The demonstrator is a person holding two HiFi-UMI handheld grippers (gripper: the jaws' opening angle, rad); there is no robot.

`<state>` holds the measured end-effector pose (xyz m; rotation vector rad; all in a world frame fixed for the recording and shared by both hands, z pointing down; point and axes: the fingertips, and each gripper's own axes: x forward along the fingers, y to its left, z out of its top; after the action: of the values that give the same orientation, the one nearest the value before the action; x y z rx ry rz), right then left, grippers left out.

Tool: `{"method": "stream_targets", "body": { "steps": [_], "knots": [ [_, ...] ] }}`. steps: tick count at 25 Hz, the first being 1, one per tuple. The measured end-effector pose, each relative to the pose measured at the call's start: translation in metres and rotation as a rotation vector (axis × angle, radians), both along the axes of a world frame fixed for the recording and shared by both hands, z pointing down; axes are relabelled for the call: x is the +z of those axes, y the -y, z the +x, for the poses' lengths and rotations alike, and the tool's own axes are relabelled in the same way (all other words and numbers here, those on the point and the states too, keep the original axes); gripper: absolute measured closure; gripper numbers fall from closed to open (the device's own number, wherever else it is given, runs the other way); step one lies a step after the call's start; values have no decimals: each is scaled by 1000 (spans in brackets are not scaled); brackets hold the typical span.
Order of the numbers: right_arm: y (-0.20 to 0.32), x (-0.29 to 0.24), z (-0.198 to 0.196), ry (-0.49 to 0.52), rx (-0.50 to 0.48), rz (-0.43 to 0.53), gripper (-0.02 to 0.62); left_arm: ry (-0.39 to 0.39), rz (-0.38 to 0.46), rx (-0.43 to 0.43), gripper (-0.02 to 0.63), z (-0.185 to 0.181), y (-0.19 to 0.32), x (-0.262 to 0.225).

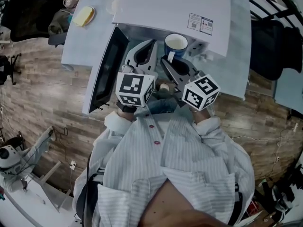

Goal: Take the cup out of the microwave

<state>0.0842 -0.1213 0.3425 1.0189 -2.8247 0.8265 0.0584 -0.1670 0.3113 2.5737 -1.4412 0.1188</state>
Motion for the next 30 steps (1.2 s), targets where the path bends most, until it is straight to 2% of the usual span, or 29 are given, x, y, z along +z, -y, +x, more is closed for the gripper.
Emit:
{"method": "stream_targets", "body": {
  "steps": [6, 14, 30],
  "knots": [
    [2, -35, 6, 21, 1, 78, 529, -32, 25, 28, 597, 7, -1, -15],
    [10, -60, 12, 36, 15, 137, 529, -28, 50, 38, 597, 11, 3, -24],
    [11, -67, 13, 51, 37, 135, 529, -31, 44, 49, 597, 9, 1, -25]
  ]
}}
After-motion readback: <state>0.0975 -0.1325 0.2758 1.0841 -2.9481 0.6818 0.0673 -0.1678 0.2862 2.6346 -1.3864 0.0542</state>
